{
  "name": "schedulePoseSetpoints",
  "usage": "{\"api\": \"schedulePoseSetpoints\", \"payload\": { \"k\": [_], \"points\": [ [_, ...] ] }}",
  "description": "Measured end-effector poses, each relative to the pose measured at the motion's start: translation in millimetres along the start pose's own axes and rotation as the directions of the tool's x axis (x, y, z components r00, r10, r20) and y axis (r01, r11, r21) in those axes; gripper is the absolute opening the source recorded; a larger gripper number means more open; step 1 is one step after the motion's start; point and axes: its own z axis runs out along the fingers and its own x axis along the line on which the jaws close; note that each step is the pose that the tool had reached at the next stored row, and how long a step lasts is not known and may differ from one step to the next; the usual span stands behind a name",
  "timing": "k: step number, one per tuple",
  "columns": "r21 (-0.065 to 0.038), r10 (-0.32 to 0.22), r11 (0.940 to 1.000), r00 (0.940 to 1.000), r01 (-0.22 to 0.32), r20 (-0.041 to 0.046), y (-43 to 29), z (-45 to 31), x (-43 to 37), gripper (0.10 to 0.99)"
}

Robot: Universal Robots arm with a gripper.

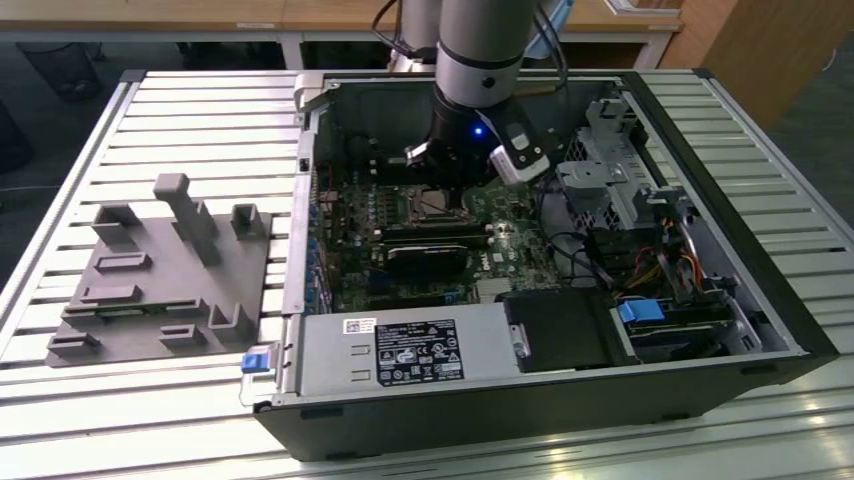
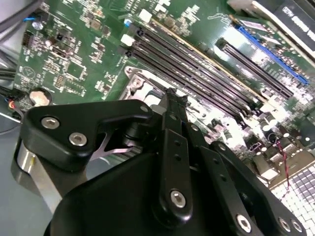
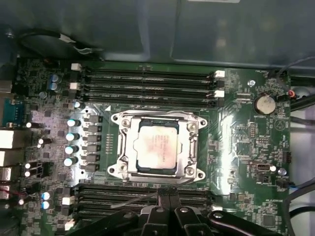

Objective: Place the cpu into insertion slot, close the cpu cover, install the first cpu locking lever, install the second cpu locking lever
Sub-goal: 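Install the second cpu locking lever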

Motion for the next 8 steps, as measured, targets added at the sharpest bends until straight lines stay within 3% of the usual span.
{"api": "schedulePoseSetpoints", "payload": {
  "k": [8],
  "points": [
    [0.000, 0.000, 1.0000, 1.0000, 0.000, 0.0000, -1.4, 0.0, 2.5, 0.106]
  ]
}}
